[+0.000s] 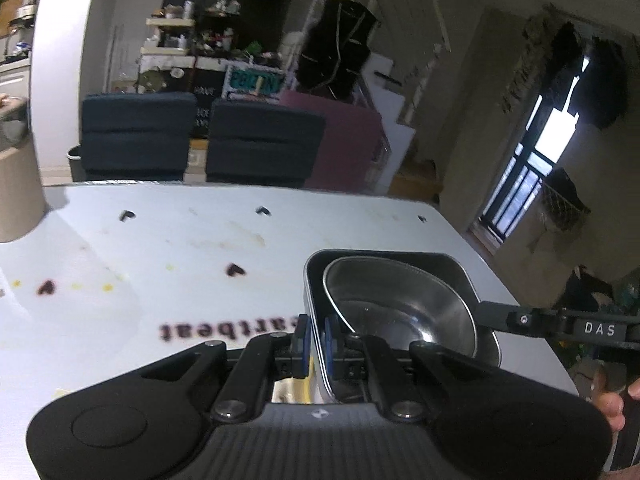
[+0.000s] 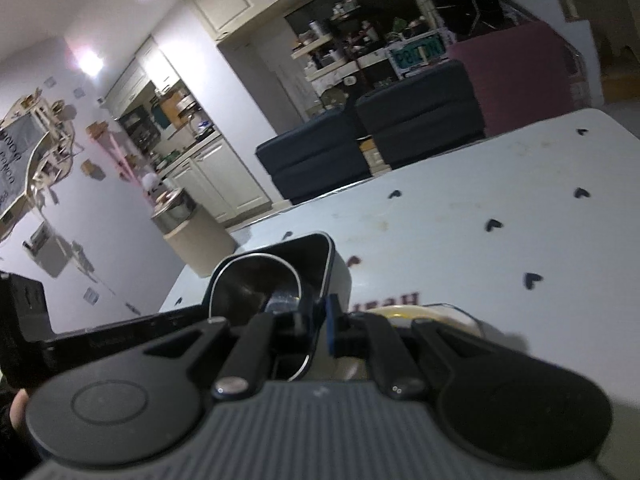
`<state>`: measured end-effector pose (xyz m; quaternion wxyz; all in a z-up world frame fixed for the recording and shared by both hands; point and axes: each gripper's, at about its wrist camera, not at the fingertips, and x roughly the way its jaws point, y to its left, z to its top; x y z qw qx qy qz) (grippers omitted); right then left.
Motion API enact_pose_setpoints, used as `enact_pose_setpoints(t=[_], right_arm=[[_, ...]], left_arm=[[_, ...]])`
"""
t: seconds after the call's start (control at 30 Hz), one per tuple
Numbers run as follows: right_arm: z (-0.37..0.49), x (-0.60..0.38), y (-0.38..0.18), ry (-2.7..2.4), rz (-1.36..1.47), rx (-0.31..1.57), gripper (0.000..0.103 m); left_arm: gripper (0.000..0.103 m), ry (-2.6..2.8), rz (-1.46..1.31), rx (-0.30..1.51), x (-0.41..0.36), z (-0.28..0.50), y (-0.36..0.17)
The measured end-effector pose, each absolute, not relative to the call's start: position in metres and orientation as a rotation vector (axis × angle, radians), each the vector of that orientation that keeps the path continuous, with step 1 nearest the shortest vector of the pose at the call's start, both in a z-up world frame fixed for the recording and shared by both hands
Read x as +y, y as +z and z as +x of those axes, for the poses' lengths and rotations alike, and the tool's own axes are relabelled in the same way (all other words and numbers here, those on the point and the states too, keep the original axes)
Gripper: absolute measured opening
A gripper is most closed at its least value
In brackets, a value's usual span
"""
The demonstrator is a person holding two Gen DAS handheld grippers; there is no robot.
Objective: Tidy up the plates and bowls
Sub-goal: 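Lift the steel tray with both grippers and carry it over the stacked floral bowls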
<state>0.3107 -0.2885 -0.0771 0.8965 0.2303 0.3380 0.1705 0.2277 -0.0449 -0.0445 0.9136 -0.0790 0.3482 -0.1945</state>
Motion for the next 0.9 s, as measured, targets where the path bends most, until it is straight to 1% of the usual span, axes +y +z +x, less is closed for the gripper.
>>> enact_pose_setpoints(t=[0.43,0.67,0.9], right_arm=[[0.315,-0.293,-0.096,0.265,0.465,0.77,0.008],[0.324,-0.283,-0.107,0.244,0.434,0.835,0.008],[0.331,-0.277,-0.115,0.232,0.414,0.871,0.008]], left_arm=[[0.007,-0.434,-0.115,0.804,-0.076,0.241,-0.07],[0.007,-0.422,-0.092,0.889,-0.076,0.25,-0.087],[0.008,-0.424,-0.067,0.919,-0.079,0.253,-0.096]])
